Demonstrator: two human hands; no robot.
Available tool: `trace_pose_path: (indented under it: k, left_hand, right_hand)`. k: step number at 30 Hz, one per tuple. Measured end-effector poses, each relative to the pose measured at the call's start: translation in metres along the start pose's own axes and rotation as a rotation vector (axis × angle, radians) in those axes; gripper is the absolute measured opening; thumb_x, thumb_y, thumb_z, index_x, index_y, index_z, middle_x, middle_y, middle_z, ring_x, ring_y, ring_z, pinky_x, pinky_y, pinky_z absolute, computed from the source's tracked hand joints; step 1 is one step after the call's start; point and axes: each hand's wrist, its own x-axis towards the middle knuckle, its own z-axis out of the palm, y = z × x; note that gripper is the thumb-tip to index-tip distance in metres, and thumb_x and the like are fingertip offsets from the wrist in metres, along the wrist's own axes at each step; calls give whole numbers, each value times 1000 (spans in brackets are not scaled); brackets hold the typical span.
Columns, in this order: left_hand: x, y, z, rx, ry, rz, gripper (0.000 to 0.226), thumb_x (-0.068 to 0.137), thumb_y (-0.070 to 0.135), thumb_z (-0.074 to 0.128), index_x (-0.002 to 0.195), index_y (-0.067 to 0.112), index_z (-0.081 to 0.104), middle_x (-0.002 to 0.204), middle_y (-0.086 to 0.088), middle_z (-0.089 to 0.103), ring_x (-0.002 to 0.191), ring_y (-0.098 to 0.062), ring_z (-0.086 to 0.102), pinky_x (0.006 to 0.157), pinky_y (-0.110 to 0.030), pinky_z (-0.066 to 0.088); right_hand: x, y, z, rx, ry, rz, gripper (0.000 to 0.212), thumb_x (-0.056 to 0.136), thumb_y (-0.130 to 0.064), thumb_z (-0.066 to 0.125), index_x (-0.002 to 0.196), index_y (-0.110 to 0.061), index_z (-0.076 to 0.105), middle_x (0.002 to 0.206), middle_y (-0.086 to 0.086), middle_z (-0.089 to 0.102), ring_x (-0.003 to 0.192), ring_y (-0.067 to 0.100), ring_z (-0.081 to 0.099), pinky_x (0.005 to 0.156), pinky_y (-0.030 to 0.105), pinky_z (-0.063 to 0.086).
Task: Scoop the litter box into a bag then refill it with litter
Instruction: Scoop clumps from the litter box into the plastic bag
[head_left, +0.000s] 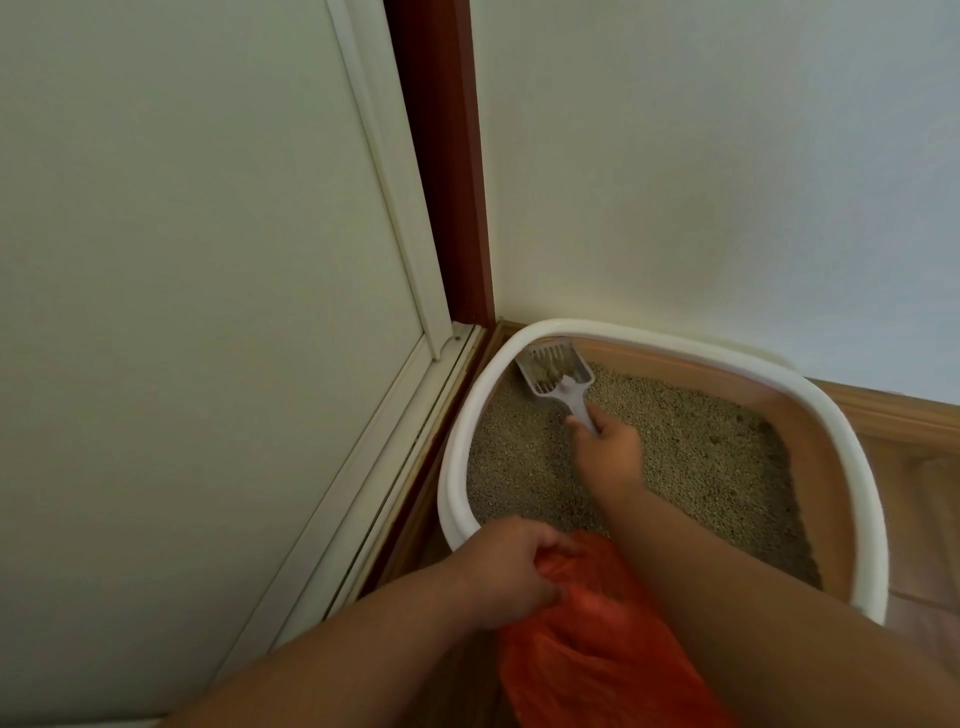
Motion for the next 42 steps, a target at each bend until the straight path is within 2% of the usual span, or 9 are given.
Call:
trace_pose_path:
  k: [5, 10, 14, 20, 26, 30, 33, 36, 42]
  left_hand:
    - [-2, 1, 1, 54, 19, 17, 53, 89, 16, 76, 137, 34, 64, 130, 9, 69, 113, -5, 66, 101, -23, 53]
    - [-4, 2, 0, 87, 11, 19, 53, 90, 17, 74, 139, 35, 63, 134, 11, 67, 117, -6, 64, 105, -25, 51]
    - [-6, 1, 1, 98, 11, 22, 53, 90, 15, 72, 138, 36, 63, 133, 11, 68, 116, -7, 65, 106, -28, 51]
    - [-6, 2, -1, 101, 9, 32, 52, 92, 16, 71, 139, 36, 62, 137, 10, 65, 120, -8, 63, 107, -27, 50]
    - [-5, 1, 1, 94, 16, 24, 50, 94, 16, 71, 140, 32, 62, 135, 10, 66, 119, -7, 63, 105, -23, 49]
    - [-5, 1, 1, 79, 3, 12, 51, 94, 15, 71, 140, 34, 61, 136, 10, 66, 120, -8, 63, 107, -28, 50]
    - [-4, 1, 0, 74, -5, 6, 51, 94, 16, 70, 141, 34, 61, 135, 9, 67, 119, -9, 64, 107, -31, 51]
    - [-4, 0, 2, 74, 5, 14, 50, 93, 16, 70, 139, 34, 62, 133, 10, 68, 118, -7, 64, 108, -31, 51]
    - [-6, 2, 2, 108, 28, 39, 50, 93, 14, 68, 138, 34, 63, 135, 12, 67, 119, -5, 63, 108, -24, 48]
  right_hand:
    - [7, -6, -1, -69, 4, 15, 41, 100, -21, 58, 140, -16, 58, 108, 8, 74, 79, 18, 62, 65, 26, 48]
    - [-5, 2, -12, -204, -67, -15, 33, 100, -18, 57, 132, -16, 64, 86, 3, 71, 62, 14, 61, 46, 20, 40]
    - [-7, 16, -21, -294, -75, -17, 35, 99, -19, 57, 133, -14, 64, 91, 5, 73, 63, 16, 63, 49, 21, 41]
    - [0, 9, -30, -365, -93, 5, 35, 101, -20, 55, 135, -13, 62, 90, 5, 72, 57, 10, 58, 38, 16, 35]
    - [15, -11, -10, -323, -93, -13, 39, 101, -17, 55, 139, -11, 57, 95, 5, 70, 63, 12, 61, 45, 20, 41]
    - [7, -5, 0, -236, -43, 4, 46, 101, -19, 56, 146, -14, 51, 116, 9, 70, 79, 19, 67, 50, 20, 44]
    - [3, 2, 0, -145, -31, -1, 42, 100, -21, 57, 142, -17, 54, 100, 5, 71, 73, 18, 65, 53, 26, 49]
    - [2, 0, -3, -120, -48, -6, 46, 100, -24, 58, 145, -17, 52, 107, 5, 72, 75, 15, 64, 56, 25, 47]
    - [-19, -1, -28, -141, -89, -43, 41, 100, -23, 60, 141, -18, 58, 95, 0, 71, 70, 15, 65, 53, 27, 50]
